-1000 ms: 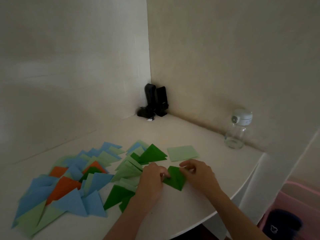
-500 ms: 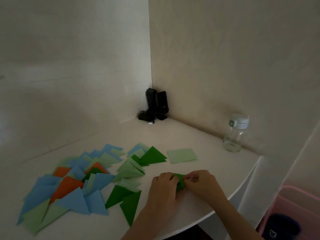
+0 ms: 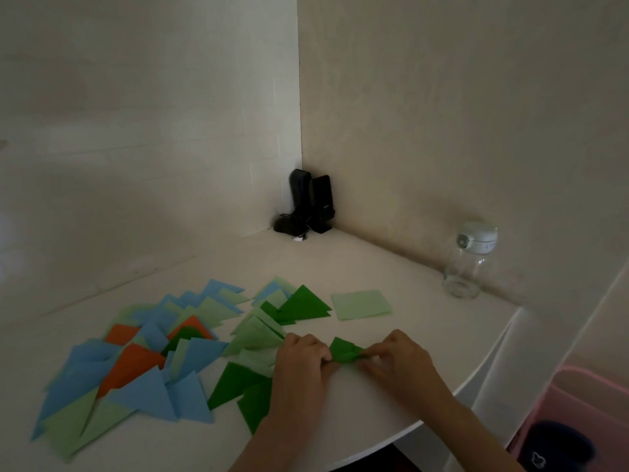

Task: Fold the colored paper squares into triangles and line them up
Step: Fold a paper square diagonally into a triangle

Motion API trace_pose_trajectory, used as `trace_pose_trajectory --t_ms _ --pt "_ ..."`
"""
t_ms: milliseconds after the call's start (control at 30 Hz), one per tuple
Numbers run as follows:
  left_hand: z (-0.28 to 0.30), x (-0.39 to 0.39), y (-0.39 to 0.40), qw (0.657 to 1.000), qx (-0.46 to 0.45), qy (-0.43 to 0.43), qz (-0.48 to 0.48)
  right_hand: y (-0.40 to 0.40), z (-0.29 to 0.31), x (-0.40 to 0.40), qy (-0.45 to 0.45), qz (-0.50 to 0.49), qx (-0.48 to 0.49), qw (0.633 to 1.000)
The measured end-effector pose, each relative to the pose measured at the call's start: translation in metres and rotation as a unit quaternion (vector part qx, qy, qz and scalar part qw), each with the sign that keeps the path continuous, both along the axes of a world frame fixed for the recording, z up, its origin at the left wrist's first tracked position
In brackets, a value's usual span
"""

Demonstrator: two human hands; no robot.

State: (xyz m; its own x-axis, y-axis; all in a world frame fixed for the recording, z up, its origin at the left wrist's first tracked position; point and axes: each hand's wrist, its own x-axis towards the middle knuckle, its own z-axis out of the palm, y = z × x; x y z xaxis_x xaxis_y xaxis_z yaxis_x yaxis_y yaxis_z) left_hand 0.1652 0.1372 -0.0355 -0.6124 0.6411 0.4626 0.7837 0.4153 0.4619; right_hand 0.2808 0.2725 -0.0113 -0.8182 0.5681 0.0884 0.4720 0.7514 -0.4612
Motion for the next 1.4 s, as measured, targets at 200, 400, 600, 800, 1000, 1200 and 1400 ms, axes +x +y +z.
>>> trace_pose_trajectory --t_ms 200,400,600,800,1000,1200,1400 --pt "0.003 0.009 0.006 0.998 0.019 -0.041 0.048 -0.001 -0.002 -0.018 0.019 -0.064 0.019 0.998" --pt "-0.002 0.013 0.02 0.992 -0.027 0.002 0.123 -0.003 -0.007 -0.026 0.023 -0.079 0.022 0.996" --pt "-0.005 0.011 0.022 0.989 -0.044 0.007 0.14 -0.005 -0.013 -0.029 0.019 -0.094 0.052 0.994" --pt "-0.005 0.007 0.019 0.993 0.008 -0.043 0.109 0.003 -0.013 -0.028 0.034 -0.097 0.04 0.994" --pt "-0.007 0.0 0.011 0.992 0.037 -0.105 0.067 0.012 -0.012 -0.029 0.054 -0.08 -0.017 0.995" --pt "-0.003 -0.003 0.005 0.989 0.031 -0.14 0.046 0.016 -0.015 -0.025 0.091 -0.064 -0.055 0.992" --pt "0.008 0.001 0.017 0.986 -0.035 -0.14 0.088 0.013 -0.013 -0.023 0.102 -0.064 -0.055 0.991"
